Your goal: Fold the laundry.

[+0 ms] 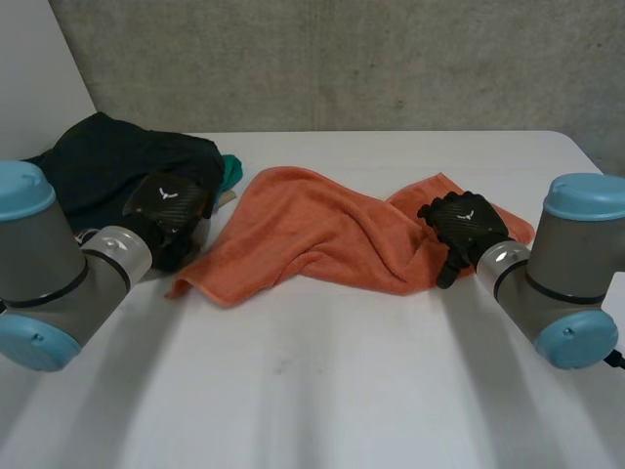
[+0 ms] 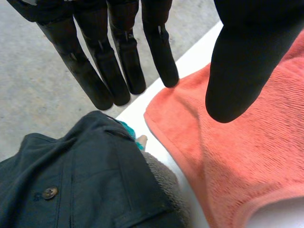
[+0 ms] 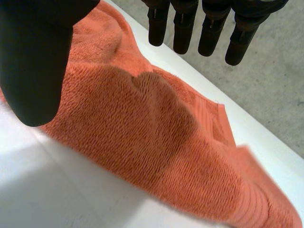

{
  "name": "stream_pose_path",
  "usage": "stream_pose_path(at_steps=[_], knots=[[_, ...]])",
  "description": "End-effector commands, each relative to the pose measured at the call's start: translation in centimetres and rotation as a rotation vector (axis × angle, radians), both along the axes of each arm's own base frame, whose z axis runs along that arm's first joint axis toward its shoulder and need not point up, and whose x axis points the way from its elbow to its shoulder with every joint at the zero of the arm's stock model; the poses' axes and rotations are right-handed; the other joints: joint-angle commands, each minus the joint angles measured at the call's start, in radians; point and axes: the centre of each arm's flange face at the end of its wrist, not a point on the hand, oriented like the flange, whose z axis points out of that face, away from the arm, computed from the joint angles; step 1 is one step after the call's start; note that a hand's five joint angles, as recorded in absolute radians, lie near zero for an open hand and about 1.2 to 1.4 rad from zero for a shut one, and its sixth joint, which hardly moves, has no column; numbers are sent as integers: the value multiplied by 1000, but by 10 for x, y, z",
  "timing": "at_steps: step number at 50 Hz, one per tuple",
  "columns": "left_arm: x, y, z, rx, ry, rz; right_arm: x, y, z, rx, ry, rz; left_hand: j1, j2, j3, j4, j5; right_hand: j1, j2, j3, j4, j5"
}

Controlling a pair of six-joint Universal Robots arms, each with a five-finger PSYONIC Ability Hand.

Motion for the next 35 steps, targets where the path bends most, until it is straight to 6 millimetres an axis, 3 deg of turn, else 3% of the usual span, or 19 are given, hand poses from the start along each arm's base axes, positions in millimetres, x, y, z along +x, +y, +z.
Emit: stream_pose_path(at_steps=[1, 10, 23, 25, 26, 29, 35], knots=[[10, 5, -17, 82, -233, -55, 2, 0, -4, -15, 17, 4, -139, -156, -160, -153, -154, -23, -7, -6, -16, 13], [20, -12, -53, 113, -376, -80, 5, -2, -19, 11, 33, 7, -195, -212, -216, -209, -210, 173, 189, 191, 181, 209], [8, -37, -62, 63, -267, -120, 6, -12, -42, -29, 66, -2, -116, -133, -137, -130, -131, 446, 462, 464, 454, 482], [4, -36, -63, 70, -253, -130, 6, -14, -42, -36, 65, -8, -110, -127, -131, -124, -125, 522, 538, 540, 530, 559], [1, -34, -63, 77, -248, -137, 5, -15, -41, -48, 59, -14, -110, -127, -131, -124, -125, 741, 757, 758, 748, 777], [-2, -31, -63, 82, -245, -142, 5, -16, -36, -65, 48, -19, -110, -127, -131, -124, -125, 1098, 1114, 1115, 1105, 1134], [-9, -26, -66, 85, -251, -156, 4, -14, -19, -88, -1, -24, -13, -31, -34, -28, -29, 1099, 1115, 1116, 1106, 1135]])
